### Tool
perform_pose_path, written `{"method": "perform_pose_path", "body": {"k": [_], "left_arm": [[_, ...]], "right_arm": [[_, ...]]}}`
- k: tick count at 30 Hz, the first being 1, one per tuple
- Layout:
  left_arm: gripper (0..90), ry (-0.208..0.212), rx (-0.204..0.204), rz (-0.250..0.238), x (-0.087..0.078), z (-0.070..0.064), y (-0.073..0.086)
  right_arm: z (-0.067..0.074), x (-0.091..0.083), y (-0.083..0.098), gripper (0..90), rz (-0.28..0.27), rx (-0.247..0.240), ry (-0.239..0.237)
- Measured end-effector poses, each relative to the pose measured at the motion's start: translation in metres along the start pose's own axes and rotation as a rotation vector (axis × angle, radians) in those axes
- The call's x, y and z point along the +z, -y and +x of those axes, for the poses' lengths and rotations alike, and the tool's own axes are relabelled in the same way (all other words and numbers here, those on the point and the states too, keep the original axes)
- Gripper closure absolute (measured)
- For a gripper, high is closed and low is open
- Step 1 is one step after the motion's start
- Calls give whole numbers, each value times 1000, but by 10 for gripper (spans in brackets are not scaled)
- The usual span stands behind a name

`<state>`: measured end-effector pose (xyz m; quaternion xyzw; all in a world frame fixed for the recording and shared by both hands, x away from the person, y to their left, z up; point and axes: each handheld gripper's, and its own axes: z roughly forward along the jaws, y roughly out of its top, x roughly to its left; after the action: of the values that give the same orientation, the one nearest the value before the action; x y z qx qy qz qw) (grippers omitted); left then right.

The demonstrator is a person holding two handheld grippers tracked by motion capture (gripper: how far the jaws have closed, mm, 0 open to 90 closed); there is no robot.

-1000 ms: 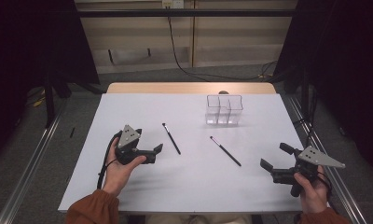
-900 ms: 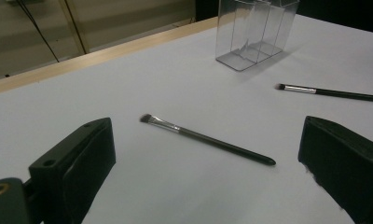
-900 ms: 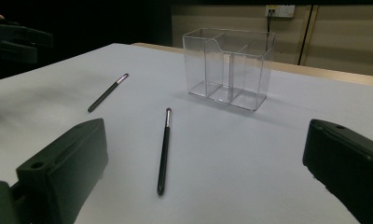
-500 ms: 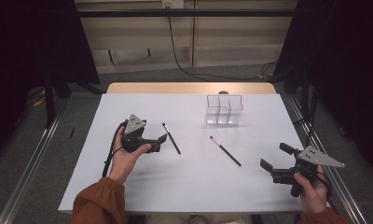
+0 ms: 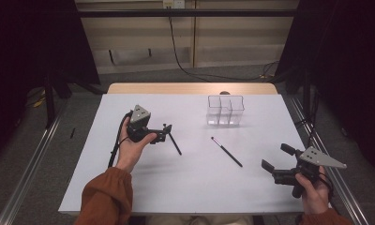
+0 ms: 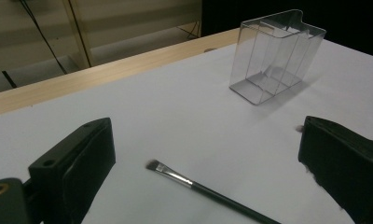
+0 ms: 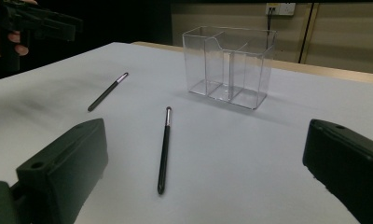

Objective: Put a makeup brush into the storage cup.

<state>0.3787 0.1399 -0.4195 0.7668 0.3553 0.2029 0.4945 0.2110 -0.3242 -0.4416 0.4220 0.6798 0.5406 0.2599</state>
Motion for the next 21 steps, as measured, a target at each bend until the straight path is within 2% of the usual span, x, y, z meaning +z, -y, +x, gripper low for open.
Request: {"method": "perform_pose_path", "body": {"k": [3, 9, 11, 13, 15, 16, 19, 20, 21], "left_arm": [[37, -12, -13, -6, 4, 3, -4], [37, -18, -3, -13, 14, 4, -14], [37, -27, -11, -16, 18, 3, -17], [38, 0, -17, -15, 22, -2, -21], [37, -4, 14, 1, 25, -7, -26], [37, 1, 13, 11, 27, -8, -27], [38, 4, -12, 47, 31, -8, -30], [38, 9, -33, 77, 33, -7, -29], [37, 9, -33, 77, 33, -7, -29]], "right_arm": [[0, 0, 0, 0, 1, -2, -1], [0, 0, 0, 0, 3, 6, -1], [0, 0, 0, 0, 3, 7, -1], [0, 1, 0, 0, 6, 9, -1], [0, 1, 1, 0, 12, 7, -4], [0, 1, 1, 0, 12, 7, -4], [0, 1, 1, 0, 10, 7, -6], [0, 0, 1, 0, 8, 8, -5], [0, 0, 1, 0, 9, 9, -5]]}}
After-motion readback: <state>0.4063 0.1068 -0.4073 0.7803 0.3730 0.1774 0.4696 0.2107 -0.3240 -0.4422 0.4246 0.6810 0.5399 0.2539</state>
